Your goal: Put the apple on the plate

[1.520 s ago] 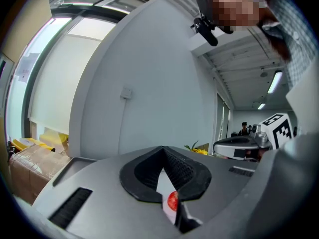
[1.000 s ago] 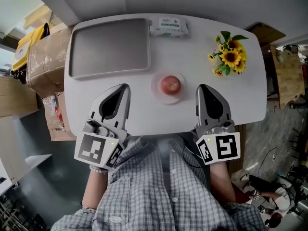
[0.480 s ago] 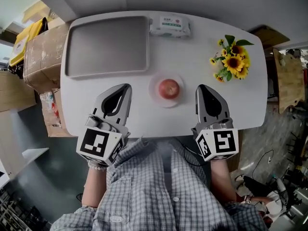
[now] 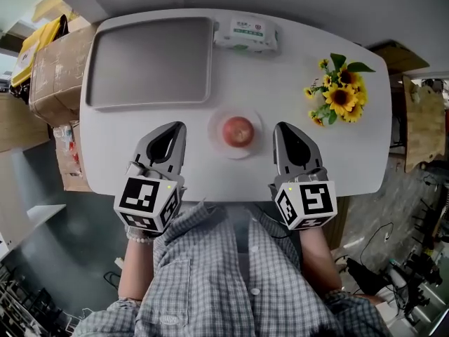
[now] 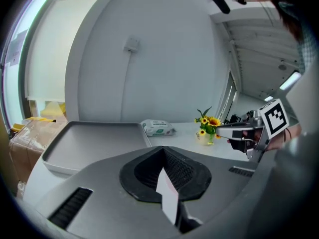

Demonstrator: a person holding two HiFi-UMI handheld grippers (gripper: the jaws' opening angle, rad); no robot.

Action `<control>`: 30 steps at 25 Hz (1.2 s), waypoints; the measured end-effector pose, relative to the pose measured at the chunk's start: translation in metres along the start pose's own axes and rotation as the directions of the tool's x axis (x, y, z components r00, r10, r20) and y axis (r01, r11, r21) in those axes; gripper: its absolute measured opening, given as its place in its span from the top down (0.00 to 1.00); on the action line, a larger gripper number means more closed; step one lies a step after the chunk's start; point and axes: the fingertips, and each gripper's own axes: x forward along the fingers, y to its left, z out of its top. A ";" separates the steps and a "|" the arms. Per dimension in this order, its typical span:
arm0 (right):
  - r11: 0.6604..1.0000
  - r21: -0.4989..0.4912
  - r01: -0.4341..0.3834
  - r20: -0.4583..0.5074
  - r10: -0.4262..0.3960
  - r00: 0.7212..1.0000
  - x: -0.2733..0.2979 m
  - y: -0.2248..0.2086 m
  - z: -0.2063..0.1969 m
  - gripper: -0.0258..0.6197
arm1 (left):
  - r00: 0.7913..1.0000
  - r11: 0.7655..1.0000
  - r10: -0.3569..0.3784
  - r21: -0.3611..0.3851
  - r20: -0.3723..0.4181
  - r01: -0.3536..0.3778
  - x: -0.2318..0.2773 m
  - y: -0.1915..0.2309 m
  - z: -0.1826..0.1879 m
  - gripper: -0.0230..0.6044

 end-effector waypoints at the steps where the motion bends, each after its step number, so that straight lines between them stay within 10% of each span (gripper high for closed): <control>1: 1.000 0.003 -0.004 -0.010 0.004 1.000 0.002 -0.001 -0.004 0.93 | 1.000 1.000 -0.005 -0.005 -0.017 0.005 0.004 -0.002 -0.005 0.95; 12: 0.991 0.117 -0.060 -0.158 0.078 0.984 0.023 -0.016 -0.063 0.92 | 0.956 0.994 -0.073 -0.097 -0.283 0.047 0.041 -0.021 -0.075 0.95; 30: 0.976 0.168 -0.137 -0.348 0.189 0.918 0.050 -0.011 -0.133 0.91 | 0.903 0.982 -0.070 -0.189 -0.424 -0.012 0.074 -0.018 -0.132 0.80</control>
